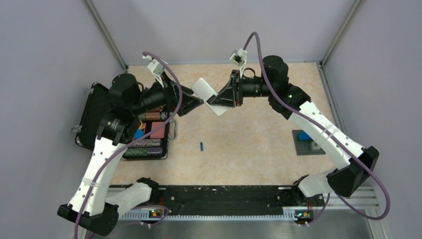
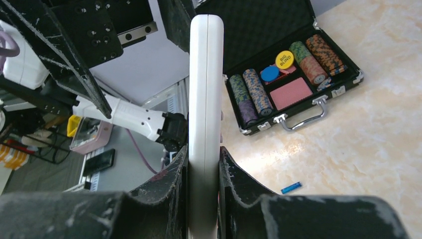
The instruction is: Load the batteries into the remote control
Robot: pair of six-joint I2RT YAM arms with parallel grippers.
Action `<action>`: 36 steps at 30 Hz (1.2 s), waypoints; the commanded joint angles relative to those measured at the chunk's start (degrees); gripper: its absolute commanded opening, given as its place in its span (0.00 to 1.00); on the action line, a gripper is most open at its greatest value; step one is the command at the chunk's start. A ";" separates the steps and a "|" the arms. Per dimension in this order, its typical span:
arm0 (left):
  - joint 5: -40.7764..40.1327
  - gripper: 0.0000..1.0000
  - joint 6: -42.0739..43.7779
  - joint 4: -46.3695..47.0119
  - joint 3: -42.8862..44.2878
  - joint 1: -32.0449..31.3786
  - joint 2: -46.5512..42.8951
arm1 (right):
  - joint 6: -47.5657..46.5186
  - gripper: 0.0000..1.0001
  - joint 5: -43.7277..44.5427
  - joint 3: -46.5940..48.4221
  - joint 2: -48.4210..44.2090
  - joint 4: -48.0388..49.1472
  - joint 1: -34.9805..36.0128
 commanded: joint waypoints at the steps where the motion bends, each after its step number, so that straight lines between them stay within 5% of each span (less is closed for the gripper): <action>1: 2.64 0.84 6.76 -2.02 4.66 -0.07 0.86 | -2.65 0.15 -9.53 3.25 -2.57 -2.21 1.13; 15: 5.39 0.84 12.81 -13.22 10.83 -0.03 3.83 | -5.58 0.08 -9.78 3.75 -4.03 -6.00 1.24; 24: 19.31 0.64 5.93 -3.90 4.92 -0.05 4.40 | -6.15 0.08 -11.84 4.61 -2.39 -6.43 1.22; 30: 19.84 0.58 3.43 -2.17 3.45 -0.06 5.35 | -6.55 0.08 -12.82 5.03 -1.23 -6.35 1.56; 36: 20.95 0.50 -7.17 11.52 -2.03 -0.07 5.57 | -7.32 0.09 -12.71 4.34 -0.24 -6.29 1.81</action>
